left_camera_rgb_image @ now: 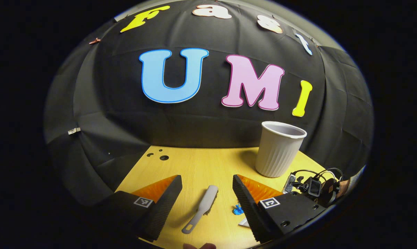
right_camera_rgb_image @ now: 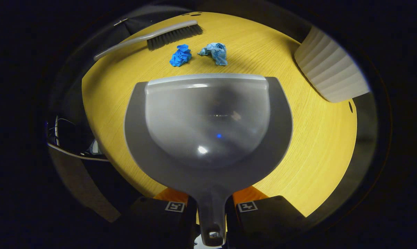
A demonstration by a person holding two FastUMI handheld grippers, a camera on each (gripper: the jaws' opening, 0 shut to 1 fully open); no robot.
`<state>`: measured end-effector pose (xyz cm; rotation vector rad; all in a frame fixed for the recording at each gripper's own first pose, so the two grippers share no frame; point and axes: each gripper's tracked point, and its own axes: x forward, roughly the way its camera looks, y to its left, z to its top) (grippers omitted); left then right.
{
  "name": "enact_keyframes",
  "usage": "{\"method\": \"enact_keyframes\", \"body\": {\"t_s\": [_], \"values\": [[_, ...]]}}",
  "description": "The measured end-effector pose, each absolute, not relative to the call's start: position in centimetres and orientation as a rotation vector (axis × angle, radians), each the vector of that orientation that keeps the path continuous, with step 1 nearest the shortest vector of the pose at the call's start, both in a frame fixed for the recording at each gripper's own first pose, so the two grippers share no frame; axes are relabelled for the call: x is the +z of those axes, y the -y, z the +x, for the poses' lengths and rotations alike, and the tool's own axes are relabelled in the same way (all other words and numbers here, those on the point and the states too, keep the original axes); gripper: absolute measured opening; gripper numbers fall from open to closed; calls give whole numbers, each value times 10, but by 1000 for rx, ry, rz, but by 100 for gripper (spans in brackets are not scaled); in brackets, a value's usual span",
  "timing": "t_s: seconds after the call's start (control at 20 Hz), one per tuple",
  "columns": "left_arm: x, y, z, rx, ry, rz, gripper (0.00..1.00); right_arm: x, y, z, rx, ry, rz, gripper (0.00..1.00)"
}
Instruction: Pick up the small broom and dustpan from the desktop, sweep the trash into the dustpan with the broom, and then empty the trash into the garbage bin.
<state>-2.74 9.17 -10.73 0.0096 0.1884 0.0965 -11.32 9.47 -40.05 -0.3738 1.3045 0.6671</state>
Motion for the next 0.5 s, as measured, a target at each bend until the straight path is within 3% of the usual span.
{"method": "enact_keyframes", "body": {"t_s": [0.2, 0.5], "values": [[-147, -91, -20, 0, -344, 30, 96, -402, -96, -113, 651, -1322, -370, 36], [-248, -95, -12, -98, -761, 133, 96, -402, -96, -113, 664, -1317, -369, 36]]}}
